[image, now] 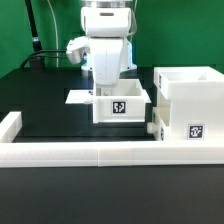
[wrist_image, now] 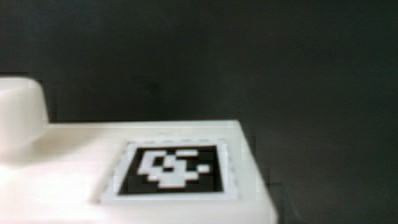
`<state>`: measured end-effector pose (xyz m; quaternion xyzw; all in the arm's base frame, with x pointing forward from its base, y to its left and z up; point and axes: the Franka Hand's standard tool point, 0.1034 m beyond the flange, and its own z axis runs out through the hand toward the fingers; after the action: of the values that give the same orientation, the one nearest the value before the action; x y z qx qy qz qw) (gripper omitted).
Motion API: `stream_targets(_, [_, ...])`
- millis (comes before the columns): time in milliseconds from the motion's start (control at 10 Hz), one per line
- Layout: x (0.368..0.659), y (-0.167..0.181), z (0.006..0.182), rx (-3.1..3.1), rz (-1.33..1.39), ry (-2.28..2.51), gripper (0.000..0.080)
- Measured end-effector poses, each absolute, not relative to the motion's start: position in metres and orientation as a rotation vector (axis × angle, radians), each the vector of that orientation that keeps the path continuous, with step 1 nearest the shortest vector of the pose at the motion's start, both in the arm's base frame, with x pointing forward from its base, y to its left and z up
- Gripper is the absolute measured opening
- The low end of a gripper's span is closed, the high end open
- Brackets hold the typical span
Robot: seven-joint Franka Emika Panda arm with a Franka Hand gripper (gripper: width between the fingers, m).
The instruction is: Assemble drawer
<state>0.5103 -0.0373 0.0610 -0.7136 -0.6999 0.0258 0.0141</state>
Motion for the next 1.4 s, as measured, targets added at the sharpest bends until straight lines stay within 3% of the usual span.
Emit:
stream_targets(400, [0.525,-0.028,0.067,-2.209,0.069,-2.194,0.0044])
stream_targets(1400, [0.528,-0.012,0.058,-2.258,0.020,-2.162,0.0044])
